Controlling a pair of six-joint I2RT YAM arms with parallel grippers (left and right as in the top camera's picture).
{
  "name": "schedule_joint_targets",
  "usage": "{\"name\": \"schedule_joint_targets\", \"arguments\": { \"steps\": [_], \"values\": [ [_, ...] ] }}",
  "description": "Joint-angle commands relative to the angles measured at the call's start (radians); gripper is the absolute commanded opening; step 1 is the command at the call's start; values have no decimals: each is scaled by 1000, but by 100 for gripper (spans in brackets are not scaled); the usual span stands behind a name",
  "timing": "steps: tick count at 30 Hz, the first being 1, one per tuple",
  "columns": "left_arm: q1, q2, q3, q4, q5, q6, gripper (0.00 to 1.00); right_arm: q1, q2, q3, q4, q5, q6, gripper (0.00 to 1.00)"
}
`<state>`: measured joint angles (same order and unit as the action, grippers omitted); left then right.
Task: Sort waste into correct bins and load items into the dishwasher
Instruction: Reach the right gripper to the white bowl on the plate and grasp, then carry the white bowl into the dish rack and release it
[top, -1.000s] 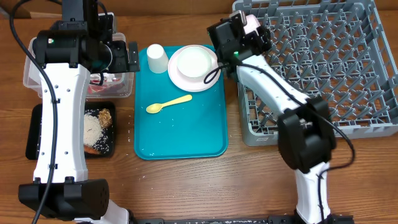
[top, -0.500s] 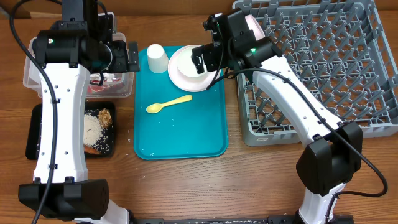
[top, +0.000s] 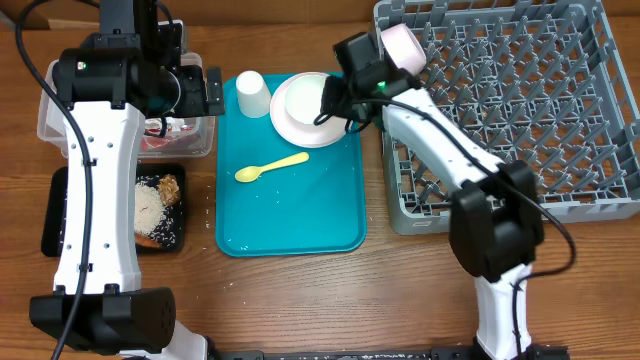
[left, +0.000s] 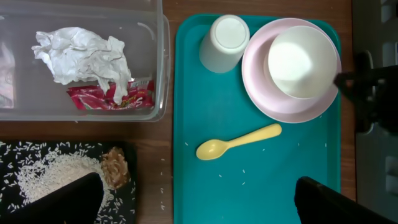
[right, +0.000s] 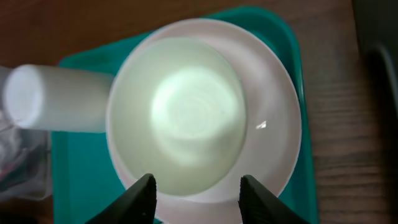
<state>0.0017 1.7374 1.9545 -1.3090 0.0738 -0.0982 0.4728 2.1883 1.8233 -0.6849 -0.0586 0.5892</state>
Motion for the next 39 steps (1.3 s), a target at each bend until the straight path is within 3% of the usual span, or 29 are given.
{"name": "schedule_joint_targets", "arguments": {
  "steps": [1, 9, 20, 27, 32, 39],
  "values": [
    [-2, 7, -4, 5, -3, 5, 100, 4, 51, -10, 11, 26, 114, 47],
    [-2, 7, -4, 5, -3, 5, 100, 5, 114, -10, 18, 35, 119, 44],
    [-2, 7, -4, 4, -3, 5, 100, 3, 95, -8, 16, 35, 109, 4],
    [-2, 7, -4, 5, -3, 5, 100, -14, -61, 72, -110, 99, -26, 4],
    [-2, 7, -4, 5, -3, 5, 100, -29, -191, 187, -290, 271, -100, 4],
    [-2, 7, -4, 4, -3, 5, 100, -37, -299, 205, -472, 858, -82, 4]
  ]
}}
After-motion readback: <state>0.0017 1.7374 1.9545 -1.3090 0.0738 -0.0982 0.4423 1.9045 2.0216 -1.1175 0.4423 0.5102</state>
